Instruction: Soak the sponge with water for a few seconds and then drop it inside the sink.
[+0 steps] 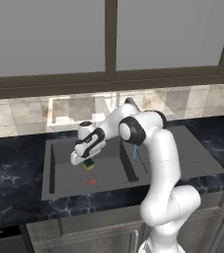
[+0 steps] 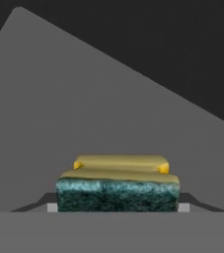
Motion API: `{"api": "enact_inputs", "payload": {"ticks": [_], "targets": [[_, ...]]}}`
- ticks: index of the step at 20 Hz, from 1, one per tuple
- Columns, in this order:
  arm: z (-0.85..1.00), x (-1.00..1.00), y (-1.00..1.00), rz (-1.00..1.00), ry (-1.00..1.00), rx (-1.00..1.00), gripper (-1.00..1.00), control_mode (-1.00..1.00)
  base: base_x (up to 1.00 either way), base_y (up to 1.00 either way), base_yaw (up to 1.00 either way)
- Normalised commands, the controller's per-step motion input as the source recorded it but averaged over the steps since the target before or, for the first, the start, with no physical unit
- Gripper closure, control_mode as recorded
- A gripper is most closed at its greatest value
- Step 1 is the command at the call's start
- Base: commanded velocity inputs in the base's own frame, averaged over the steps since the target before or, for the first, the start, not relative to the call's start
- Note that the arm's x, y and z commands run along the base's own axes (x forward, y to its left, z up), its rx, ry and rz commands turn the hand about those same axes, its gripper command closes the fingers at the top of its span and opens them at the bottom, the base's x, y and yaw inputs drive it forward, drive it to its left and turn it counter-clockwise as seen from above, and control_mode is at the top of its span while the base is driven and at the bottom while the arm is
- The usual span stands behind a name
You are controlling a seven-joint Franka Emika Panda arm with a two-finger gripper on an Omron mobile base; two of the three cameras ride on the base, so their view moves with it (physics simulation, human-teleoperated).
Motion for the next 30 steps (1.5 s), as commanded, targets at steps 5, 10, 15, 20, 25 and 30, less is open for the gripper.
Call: {"api": "enact_inputs", "payload": {"ticks": [5, 10, 15, 20, 25, 30], "targets": [[-0.24, 0.04, 0.07, 0.0, 0.01, -0.02, 1.0, -1.0, 0.0, 0.0, 0.0], [-0.08, 0.0, 0.02, 0.0, 0.04, 0.0, 1.0, -1.0, 0.0, 0.0, 0.0], [0.0, 0.0, 0.0, 0.0, 0.07, 0.0, 1.0, -1.0, 0.0, 0.0, 0.0], [0.0, 0.0, 0.0, 0.0, 0.0, 0.0, -1.0, -1.0, 0.0, 0.0, 0.0], [0.0, 0.0, 0.0, 0.0, 0.0, 0.0, -1.0, -1.0, 0.0, 0.0, 0.0], [0.0, -0.02, 0.0, 0.0, 0.0, 0.0, -1.0, -1.0, 0.0, 0.0, 0.0]]}}
